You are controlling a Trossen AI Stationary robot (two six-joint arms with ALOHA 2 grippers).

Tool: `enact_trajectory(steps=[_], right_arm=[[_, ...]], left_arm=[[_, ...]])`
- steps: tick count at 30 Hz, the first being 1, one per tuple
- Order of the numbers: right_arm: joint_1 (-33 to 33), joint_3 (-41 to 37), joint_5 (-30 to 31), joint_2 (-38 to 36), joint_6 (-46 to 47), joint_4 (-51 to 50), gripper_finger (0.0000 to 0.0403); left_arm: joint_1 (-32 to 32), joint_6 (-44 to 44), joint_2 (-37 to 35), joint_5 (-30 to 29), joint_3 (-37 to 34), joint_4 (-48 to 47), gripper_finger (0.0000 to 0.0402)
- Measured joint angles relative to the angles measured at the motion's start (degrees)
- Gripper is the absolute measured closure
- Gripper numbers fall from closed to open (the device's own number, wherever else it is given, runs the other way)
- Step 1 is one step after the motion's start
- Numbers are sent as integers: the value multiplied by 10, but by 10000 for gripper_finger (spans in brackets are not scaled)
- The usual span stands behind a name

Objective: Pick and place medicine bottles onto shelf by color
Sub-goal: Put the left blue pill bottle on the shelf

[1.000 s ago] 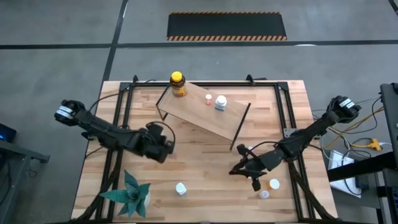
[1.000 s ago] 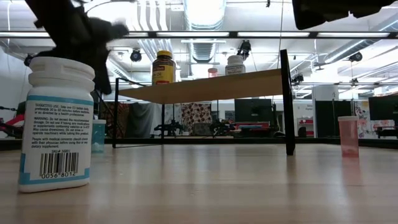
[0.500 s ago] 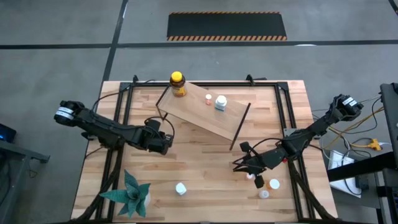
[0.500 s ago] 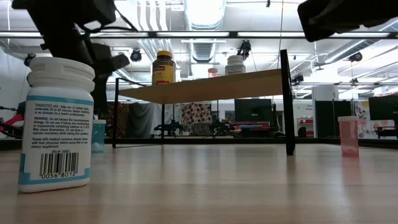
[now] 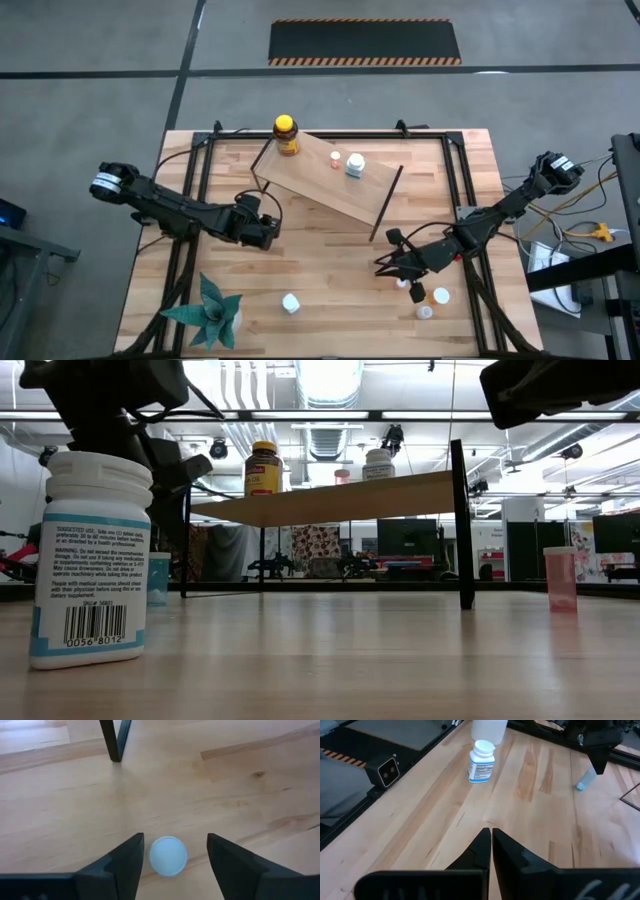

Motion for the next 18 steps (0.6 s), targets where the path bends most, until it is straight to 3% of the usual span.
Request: enact_trajectory(steps=[18], right_arm=[[0, 0, 0, 0, 2, 1, 394]], left_arm=[[0, 2, 0, 17, -11, -15, 201]])
